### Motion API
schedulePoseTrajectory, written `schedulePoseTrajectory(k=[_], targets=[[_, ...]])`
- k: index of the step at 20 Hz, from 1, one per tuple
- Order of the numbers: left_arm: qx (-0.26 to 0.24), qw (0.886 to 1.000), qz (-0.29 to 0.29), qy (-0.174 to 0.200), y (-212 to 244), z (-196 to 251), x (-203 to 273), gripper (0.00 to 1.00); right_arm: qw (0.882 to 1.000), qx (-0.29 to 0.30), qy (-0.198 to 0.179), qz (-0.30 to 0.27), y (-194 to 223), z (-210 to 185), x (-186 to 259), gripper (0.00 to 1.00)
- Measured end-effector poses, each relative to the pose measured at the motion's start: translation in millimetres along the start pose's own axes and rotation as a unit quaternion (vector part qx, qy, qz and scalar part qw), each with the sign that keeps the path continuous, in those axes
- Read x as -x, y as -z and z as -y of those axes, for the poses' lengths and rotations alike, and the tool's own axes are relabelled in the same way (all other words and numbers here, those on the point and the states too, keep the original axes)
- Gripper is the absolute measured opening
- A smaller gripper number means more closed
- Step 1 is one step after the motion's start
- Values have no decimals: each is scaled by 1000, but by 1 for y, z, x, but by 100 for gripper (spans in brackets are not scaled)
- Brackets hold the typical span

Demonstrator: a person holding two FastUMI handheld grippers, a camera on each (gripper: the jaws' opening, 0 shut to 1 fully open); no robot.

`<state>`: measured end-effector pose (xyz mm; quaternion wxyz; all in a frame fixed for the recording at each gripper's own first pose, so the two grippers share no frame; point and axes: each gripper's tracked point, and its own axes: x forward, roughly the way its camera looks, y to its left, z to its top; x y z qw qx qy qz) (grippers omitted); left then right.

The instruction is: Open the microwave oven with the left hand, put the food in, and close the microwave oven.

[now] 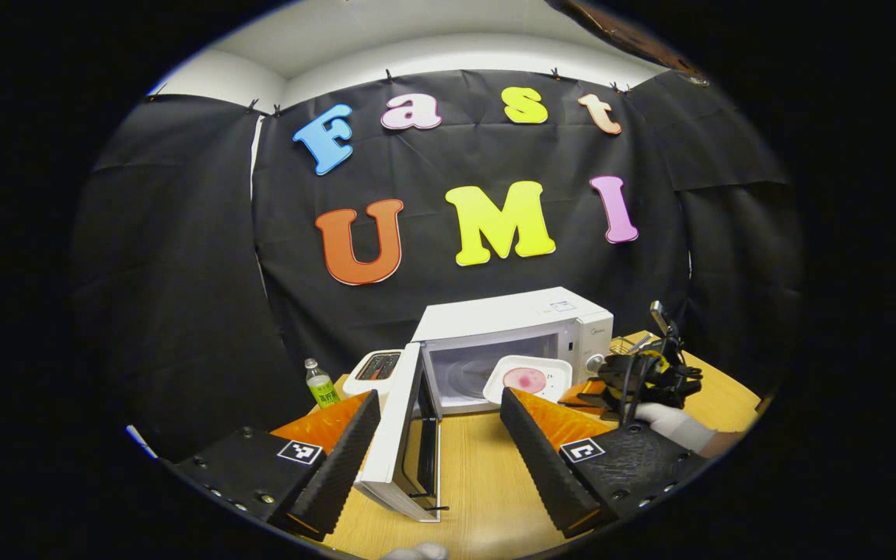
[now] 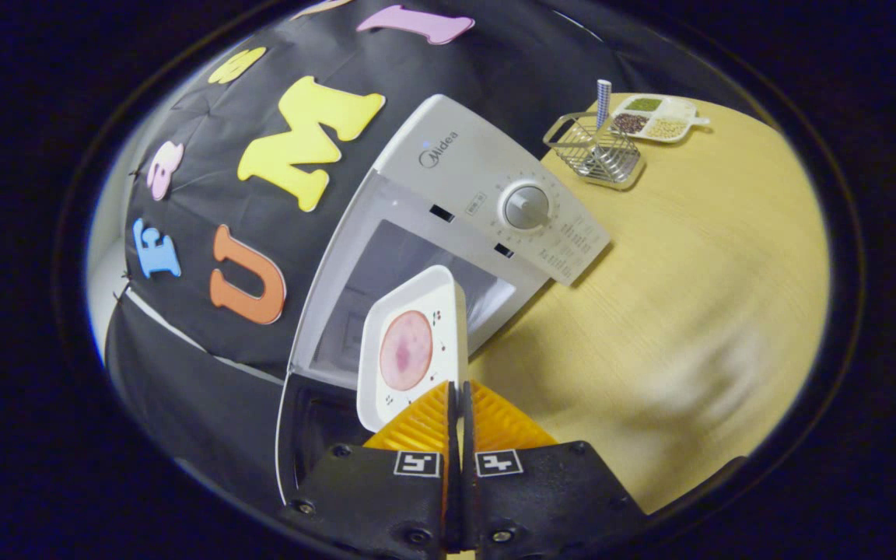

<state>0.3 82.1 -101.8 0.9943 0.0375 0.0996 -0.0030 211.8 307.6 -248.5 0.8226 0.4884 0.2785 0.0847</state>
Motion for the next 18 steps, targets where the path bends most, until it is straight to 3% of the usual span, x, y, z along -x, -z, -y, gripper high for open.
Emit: schedulePoseTrajectory(k=[1,3,9,10,16,18], targets=[[-1,1000,-2,6,3,3,-3,95,1000,-13,8,14,4,0,-11,0],[-9,1000,2,3,6,-2,-7,95,999,-24,17,34,11,-6,-31,4],[-5,1000,-21,-17,39,-26,-11,95,993,-78,24,88,14,-29,-98,0],[-4,1000,-22,-21,41,-31,-9,95,992,-81,28,95,12,-30,-109,4],[0,998,-43,-42,63,-58,-6,95,988,-83,58,120,3,-16,-161,0],[-1,998,-44,-49,65,-63,-5,95,987,-63,63,134,-6,-20,-163,4]])
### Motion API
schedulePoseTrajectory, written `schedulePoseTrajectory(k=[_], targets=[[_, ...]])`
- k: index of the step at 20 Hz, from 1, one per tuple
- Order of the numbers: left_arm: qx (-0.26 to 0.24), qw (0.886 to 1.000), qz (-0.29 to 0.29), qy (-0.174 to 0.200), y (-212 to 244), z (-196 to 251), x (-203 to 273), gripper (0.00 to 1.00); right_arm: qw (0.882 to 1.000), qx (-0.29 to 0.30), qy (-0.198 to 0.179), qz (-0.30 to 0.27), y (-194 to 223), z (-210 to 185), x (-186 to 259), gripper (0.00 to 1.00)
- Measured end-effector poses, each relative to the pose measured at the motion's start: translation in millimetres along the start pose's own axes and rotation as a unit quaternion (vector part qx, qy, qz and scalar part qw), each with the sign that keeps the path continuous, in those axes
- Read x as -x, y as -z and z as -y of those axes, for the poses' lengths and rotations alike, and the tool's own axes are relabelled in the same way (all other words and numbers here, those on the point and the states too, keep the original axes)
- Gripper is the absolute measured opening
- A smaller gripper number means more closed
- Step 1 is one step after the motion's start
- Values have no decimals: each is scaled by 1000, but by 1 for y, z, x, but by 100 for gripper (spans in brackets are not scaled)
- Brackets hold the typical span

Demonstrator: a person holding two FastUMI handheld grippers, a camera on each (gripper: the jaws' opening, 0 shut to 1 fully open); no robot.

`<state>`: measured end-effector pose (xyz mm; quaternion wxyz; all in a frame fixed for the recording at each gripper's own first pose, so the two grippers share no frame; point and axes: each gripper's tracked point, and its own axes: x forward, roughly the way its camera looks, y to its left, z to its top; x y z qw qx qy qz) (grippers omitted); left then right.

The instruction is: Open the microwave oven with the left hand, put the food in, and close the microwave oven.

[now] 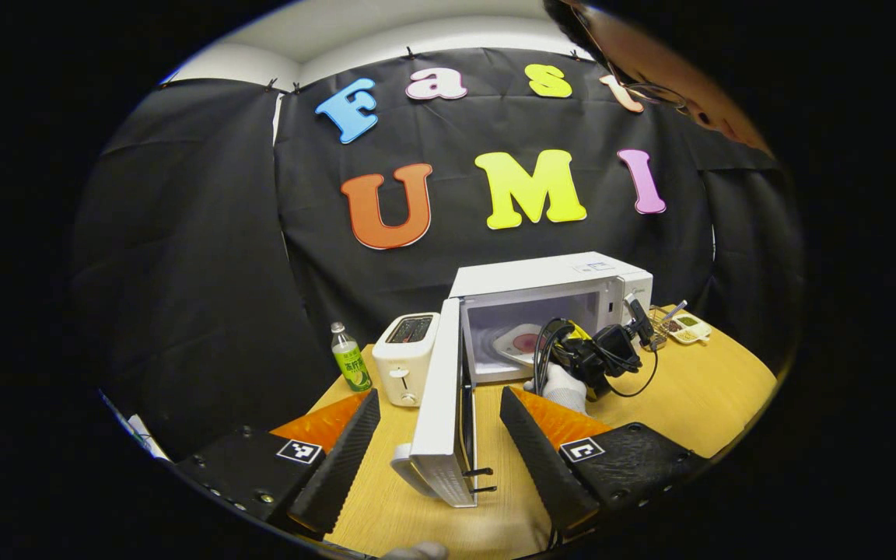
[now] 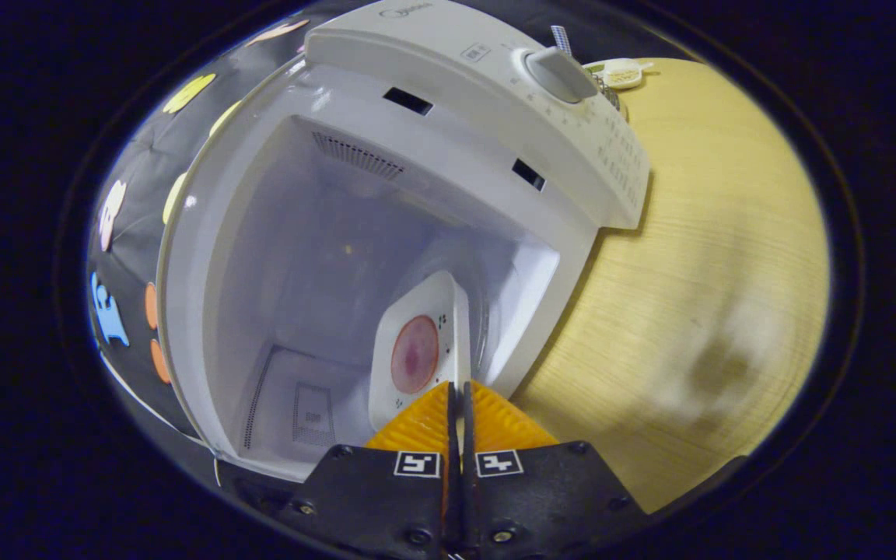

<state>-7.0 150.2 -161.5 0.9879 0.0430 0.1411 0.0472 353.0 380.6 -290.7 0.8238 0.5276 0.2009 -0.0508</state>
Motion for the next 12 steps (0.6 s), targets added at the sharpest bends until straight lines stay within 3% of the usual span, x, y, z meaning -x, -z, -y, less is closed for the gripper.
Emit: schedulePoseTrajectory(k=[2,4,5,6,7,8,10,11,12], targets=[[4,1000,-2,-4,5,-3,-2,95,1000,19,-2,16,-6,-1,-2,4],[8,1000,-8,-6,9,-5,-2,95,1000,20,-5,18,-8,-1,3,9],[9,1000,-9,-6,9,-4,-1,95,999,27,-10,25,-13,-4,7,19],[7,1000,-8,-7,8,-4,0,95,998,45,-9,34,-19,-5,14,17],[5,1000,-6,-7,6,-6,0,95,997,63,-12,43,-26,-6,19,39],[3,1000,-1,-9,2,-7,0,95,995,80,-15,51,-32,-10,27,34],[1,1000,6,-12,-3,-9,-1,95,990,122,-31,61,-40,-19,44,78],[-1,1000,9,-11,-5,-8,0,95,985,153,-39,63,-44,-23,54,93],[-3,1000,15,-6,-8,-6,0,95,981,179,-50,60,-45,-31,67,96]])
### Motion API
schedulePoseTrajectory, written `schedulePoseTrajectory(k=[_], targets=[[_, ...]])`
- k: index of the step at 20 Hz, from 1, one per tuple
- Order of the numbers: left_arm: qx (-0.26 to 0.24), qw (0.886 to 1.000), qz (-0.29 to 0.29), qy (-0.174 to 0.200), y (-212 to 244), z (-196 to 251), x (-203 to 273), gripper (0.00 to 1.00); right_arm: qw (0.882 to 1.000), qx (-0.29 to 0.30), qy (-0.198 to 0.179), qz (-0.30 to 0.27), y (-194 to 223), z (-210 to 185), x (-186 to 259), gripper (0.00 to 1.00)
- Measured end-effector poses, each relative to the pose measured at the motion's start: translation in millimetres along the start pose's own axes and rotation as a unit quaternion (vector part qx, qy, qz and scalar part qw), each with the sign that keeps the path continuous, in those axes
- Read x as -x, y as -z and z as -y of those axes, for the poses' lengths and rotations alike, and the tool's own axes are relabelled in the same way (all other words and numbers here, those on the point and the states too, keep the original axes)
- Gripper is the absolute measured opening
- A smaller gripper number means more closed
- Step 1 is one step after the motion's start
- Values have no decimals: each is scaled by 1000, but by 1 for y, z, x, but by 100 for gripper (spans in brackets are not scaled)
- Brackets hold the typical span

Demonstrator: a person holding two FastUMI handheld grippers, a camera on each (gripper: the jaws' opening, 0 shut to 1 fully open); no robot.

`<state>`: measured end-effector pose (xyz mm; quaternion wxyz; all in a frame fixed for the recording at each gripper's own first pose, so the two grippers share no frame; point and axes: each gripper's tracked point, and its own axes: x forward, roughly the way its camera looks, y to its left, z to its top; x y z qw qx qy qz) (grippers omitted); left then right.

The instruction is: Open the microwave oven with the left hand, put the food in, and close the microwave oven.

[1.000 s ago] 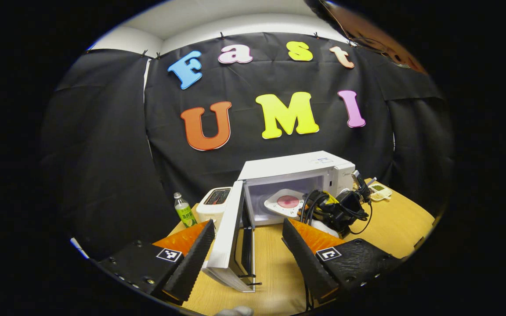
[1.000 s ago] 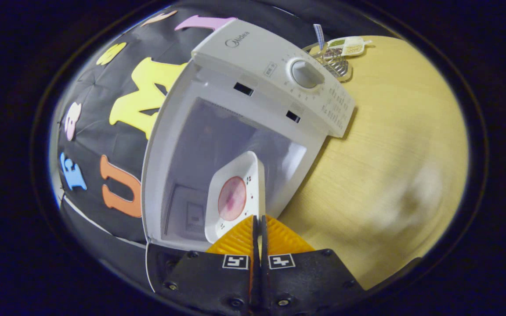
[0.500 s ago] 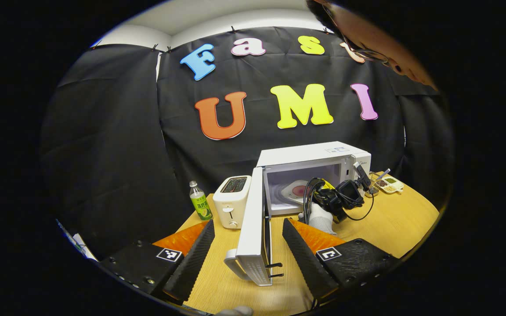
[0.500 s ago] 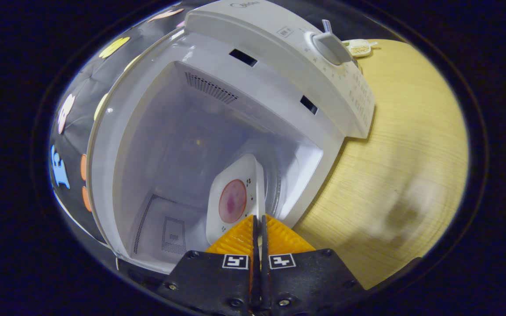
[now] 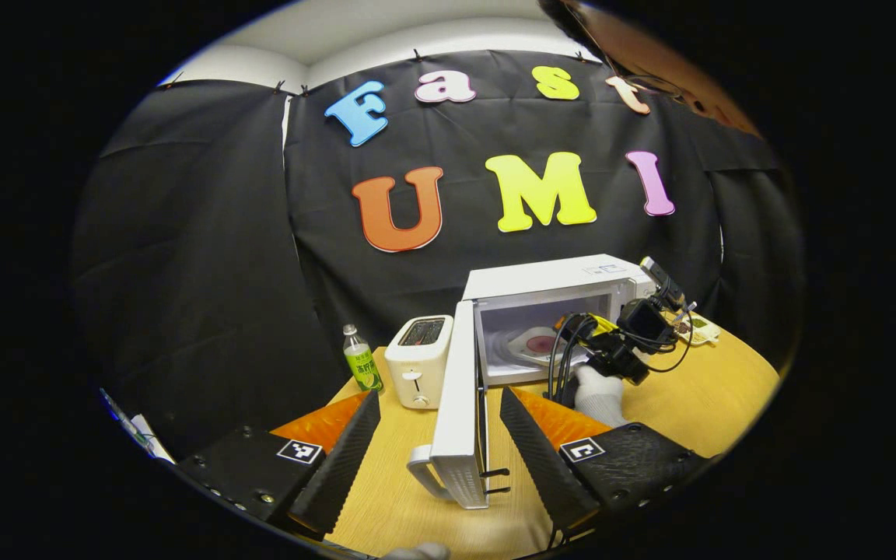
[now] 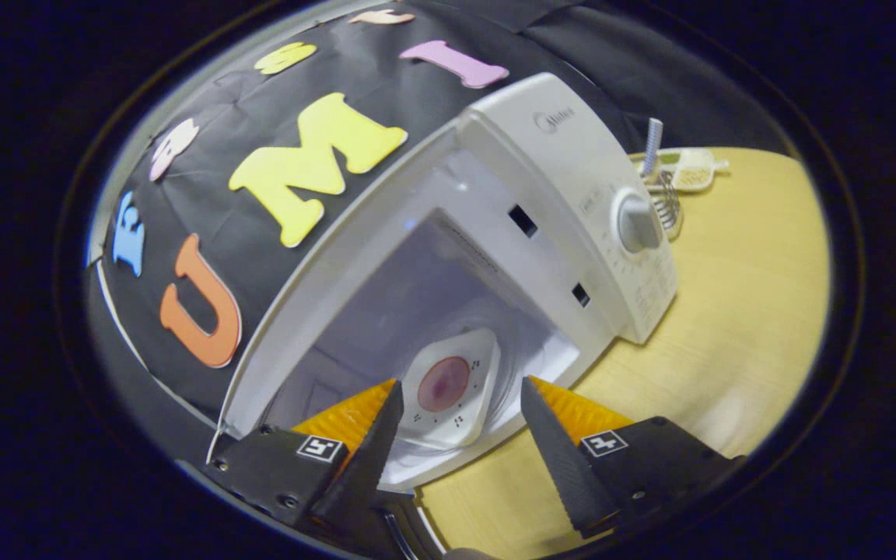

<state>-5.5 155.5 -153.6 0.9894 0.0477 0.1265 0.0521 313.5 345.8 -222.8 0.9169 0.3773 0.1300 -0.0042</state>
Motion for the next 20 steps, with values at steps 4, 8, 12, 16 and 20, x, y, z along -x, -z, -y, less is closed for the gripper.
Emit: schedulePoseTrajectory(k=[4,8,12,16,20], targets=[[5,1000,29,3,-20,4,3,95,993,106,-58,-15,-33,-15,54,100],[15,999,43,5,-37,8,4,95,972,213,-92,-24,-77,-8,120,99],[17,999,38,19,-49,18,3,95,951,296,-82,-32,-127,19,177,100],[18,998,52,20,-62,28,3,95,932,356,-61,-13,-191,47,223,91],[28,997,65,23,-71,39,0,95,929,368,-39,19,-240,58,258,100]])
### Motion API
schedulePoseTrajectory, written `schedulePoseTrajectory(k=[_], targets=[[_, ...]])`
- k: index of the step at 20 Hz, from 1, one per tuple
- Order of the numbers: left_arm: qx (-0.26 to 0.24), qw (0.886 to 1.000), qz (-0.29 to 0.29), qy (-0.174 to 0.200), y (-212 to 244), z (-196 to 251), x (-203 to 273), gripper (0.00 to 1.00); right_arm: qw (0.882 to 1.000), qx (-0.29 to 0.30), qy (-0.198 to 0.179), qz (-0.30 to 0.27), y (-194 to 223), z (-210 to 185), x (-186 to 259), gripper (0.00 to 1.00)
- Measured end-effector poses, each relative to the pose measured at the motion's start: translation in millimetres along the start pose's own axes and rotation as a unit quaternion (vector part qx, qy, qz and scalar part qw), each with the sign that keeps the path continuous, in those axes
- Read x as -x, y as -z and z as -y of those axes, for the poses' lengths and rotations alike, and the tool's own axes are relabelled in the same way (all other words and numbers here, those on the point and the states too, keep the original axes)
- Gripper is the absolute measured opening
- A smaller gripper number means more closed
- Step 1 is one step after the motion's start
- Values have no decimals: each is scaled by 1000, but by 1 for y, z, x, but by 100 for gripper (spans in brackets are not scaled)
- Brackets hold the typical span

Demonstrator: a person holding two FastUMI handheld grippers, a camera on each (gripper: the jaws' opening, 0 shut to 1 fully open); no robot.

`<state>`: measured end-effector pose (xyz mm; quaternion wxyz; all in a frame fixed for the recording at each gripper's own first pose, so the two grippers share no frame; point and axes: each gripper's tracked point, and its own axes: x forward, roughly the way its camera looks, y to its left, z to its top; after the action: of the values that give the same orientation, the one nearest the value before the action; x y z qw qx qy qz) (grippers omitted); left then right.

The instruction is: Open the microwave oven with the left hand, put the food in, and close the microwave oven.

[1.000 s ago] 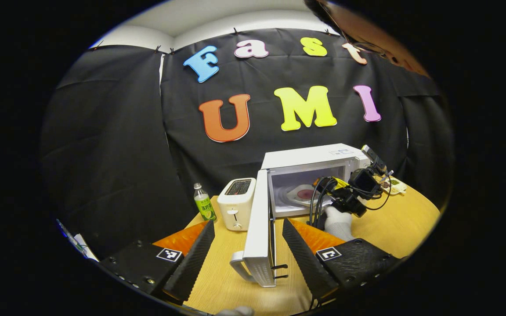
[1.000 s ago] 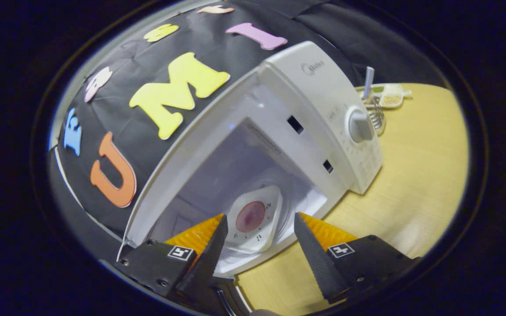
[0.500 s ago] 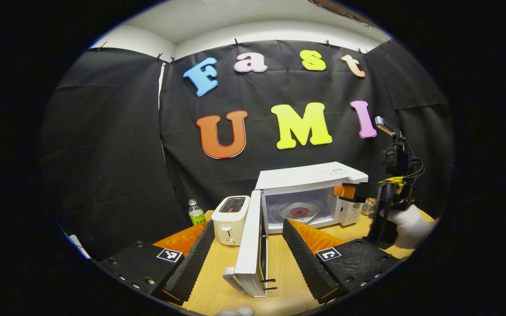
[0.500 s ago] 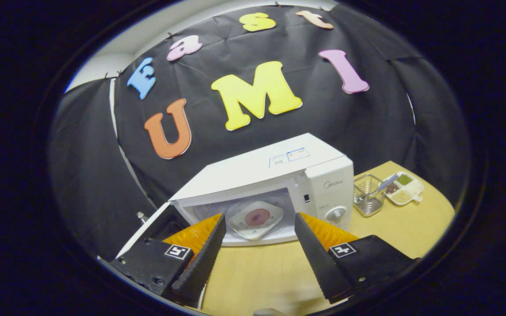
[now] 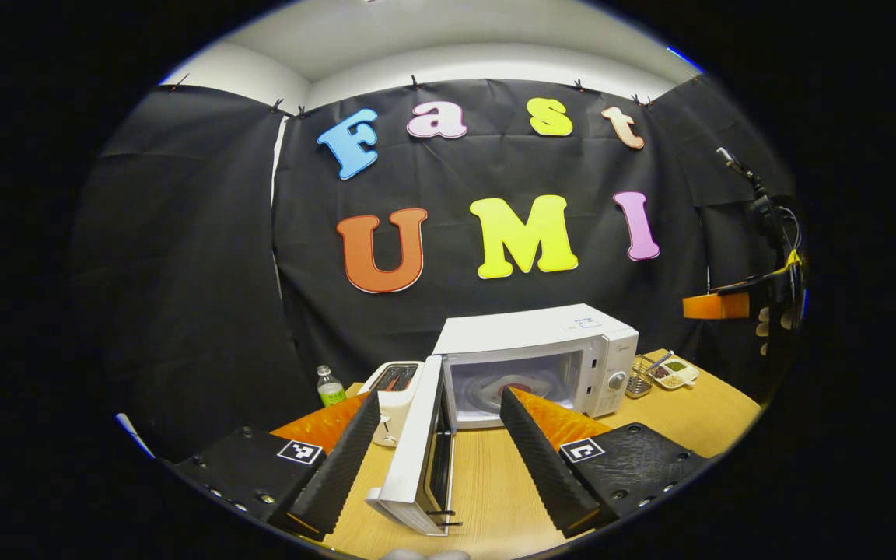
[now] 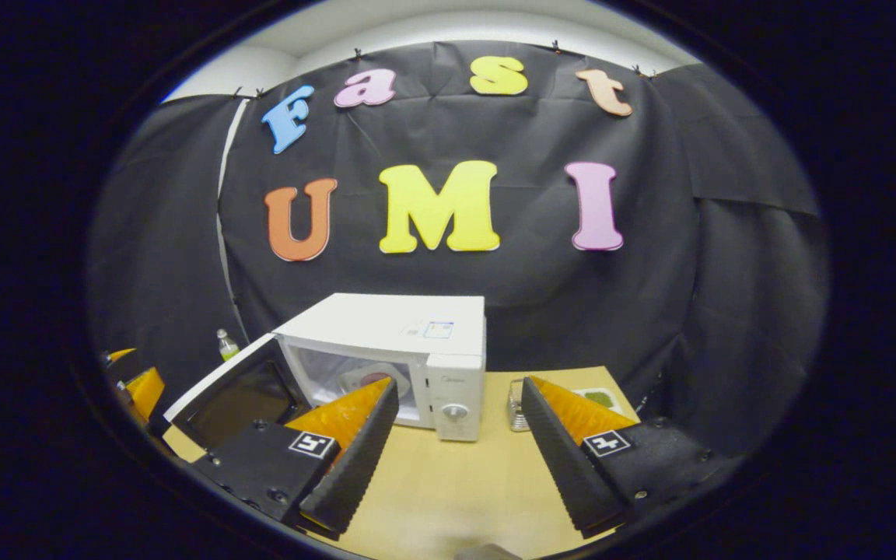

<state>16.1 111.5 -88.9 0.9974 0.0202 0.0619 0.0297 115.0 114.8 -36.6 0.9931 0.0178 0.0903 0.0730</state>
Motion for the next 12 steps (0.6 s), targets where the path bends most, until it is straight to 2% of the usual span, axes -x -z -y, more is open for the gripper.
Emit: schedulePoseTrajectory(k=[1,2,5,8,11,12], targets=[[-2,1000,3,2,-3,1,-1,87,1000,-2,5,4,-5,5,5,100],[-4,1000,7,18,-5,6,-1,90,1000,-3,7,2,-8,8,10,100],[-12,1000,24,14,-10,-1,-2,3,1000,-2,5,-2,-13,8,25,100],[-3,1000,20,5,0,-18,-7,0,1000,4,6,4,-20,7,39,100],[14,999,9,-39,16,-69,-7,0,1000,4,11,10,-26,9,46,100],[23,998,-1,-55,27,-87,-7,0,1000,1,14,10,-28,10,47,92]])
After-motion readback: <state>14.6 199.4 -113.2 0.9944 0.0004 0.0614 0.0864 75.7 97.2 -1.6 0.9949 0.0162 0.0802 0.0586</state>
